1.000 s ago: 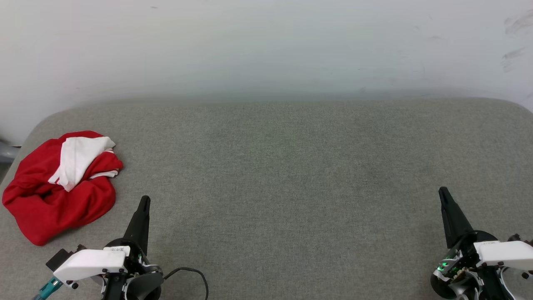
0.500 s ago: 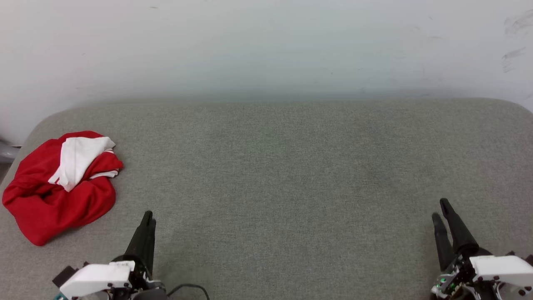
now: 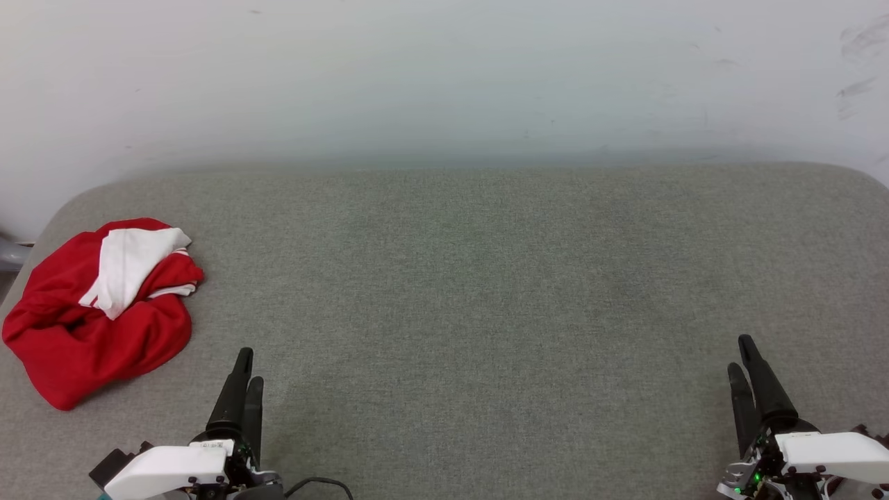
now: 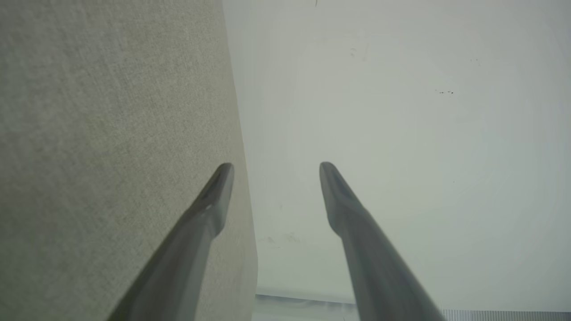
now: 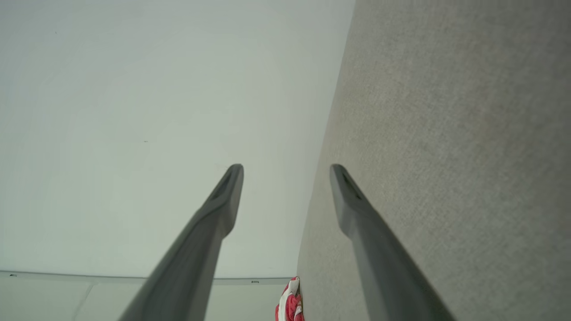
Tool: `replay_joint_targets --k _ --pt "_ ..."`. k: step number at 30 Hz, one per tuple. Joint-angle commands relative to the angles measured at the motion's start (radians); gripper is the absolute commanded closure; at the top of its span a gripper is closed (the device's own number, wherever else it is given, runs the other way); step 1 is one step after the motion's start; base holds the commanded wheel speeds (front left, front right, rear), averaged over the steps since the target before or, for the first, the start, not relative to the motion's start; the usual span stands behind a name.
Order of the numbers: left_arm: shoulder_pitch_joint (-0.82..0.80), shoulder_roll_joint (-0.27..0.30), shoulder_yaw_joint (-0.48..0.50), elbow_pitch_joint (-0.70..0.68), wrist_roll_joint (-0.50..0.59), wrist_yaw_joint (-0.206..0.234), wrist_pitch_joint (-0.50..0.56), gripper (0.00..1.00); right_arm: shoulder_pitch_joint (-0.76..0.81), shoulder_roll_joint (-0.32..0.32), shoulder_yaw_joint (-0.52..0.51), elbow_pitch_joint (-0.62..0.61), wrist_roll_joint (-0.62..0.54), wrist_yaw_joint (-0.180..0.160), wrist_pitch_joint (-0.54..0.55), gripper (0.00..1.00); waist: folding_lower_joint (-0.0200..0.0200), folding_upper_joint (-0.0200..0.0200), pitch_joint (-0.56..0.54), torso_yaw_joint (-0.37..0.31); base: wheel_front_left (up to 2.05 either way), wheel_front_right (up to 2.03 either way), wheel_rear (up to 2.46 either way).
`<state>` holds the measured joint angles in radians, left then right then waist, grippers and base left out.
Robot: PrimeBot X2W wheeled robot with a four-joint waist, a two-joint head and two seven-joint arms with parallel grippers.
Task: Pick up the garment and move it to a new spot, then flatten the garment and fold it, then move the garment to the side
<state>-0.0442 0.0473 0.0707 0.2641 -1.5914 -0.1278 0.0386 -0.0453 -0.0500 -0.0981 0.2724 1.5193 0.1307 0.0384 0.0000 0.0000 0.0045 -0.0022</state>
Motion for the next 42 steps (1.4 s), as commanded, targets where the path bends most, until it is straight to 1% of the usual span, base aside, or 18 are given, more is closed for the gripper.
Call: replay_joint_targets --k 1,6,7,12,13,14,18,20,21,26,30,34,40,42 --pt "-0.004 0.002 -0.003 -0.021 0.011 -0.001 -0.012 0.00 -0.012 -0.001 -0.004 -0.021 -0.032 0.000 -0.011 0.00 0.0000 0.0000 0.000 0.000 0.00 0.00 0.00" --pt "0.002 0.002 0.014 -0.022 0.075 -0.001 -0.033 0.00 -0.012 -0.001 -0.012 -0.029 -0.119 0.000 -0.032 0.00 0.0000 0.0000 0.000 -0.001 0.00 0.00 0.00" --pt "0.002 0.002 0.014 -0.022 0.075 -0.001 -0.033 0.00 -0.012 -0.001 -0.012 -0.029 -0.119 0.000 -0.032 0.00 0.0000 0.0000 0.000 -0.001 0.00 0.00 0.00" --pt "0.004 0.002 0.043 -0.036 0.146 -0.001 -0.057 0.00 -0.017 -0.001 -0.022 -0.047 -0.267 0.000 -0.057 0.00 0.0000 0.0000 0.000 -0.002 0.00 0.00 0.00" --pt "0.004 0.002 0.043 -0.036 0.146 -0.001 -0.057 0.00 -0.017 -0.001 -0.022 -0.047 -0.267 0.000 -0.057 0.00 0.0000 0.0000 0.000 -0.002 0.00 0.00 0.00" --pt "0.006 0.002 0.052 -0.048 0.180 -0.001 -0.065 0.00 -0.021 -0.001 -0.024 -0.061 -0.316 0.000 -0.065 0.00 0.0000 0.0000 0.000 -0.003 0.00 0.00 0.00" --pt "0.008 0.002 0.081 -0.057 0.230 -0.001 -0.080 0.00 -0.024 -0.001 -0.013 -0.090 -0.428 0.000 -0.079 0.00 0.0000 0.0000 0.000 -0.003 0.00 0.00 0.00" --pt "0.007 0.002 0.088 -0.074 0.263 -0.002 -0.087 0.00 -0.025 -0.001 -0.009 -0.106 -0.491 0.000 -0.087 0.00 0.0000 0.0000 -0.001 -0.003 0.00 0.00 0.00" --pt "0.007 0.002 0.088 -0.074 0.263 -0.002 -0.087 0.00 -0.025 -0.001 -0.009 -0.106 -0.491 0.000 -0.087 0.00 0.0000 0.0000 -0.001 -0.003 0.00 0.00 0.00" --pt "0.012 0.002 0.095 -0.117 0.330 -0.002 -0.105 0.00 -0.025 -0.001 0.005 -0.152 -0.634 0.000 -0.105 0.00 0.0000 0.0000 0.000 -0.001 0.00 0.00 0.00" --pt "0.018 0.002 0.094 -0.160 0.413 -0.002 -0.118 0.00 -0.022 -0.001 0.022 -0.187 -0.753 0.000 -0.118 0.00 0.0000 0.0000 0.001 -0.001 0.00 0.00 0.00" --pt "0.025 0.003 0.073 -0.202 0.516 -0.002 -0.132 0.00 -0.018 -0.001 0.034 -0.217 -0.869 0.000 -0.131 0.00 0.0000 0.0000 0.003 -0.001 0.00 0.00 0.00" --pt "0.034 0.002 0.032 -0.257 0.693 0.002 -0.150 0.00 -0.018 -0.001 0.049 -0.250 -1.005 0.000 -0.149 0.00 0.0000 0.0000 0.007 -0.002 0.00 0.00 0.00" --pt "0.037 0.003 0.010 -0.272 0.751 0.010 -0.156 0.00 -0.019 -0.001 0.053 -0.259 -1.044 0.000 -0.156 0.00 0.0000 0.0000 0.008 -0.002 0.00 0.00 0.00"
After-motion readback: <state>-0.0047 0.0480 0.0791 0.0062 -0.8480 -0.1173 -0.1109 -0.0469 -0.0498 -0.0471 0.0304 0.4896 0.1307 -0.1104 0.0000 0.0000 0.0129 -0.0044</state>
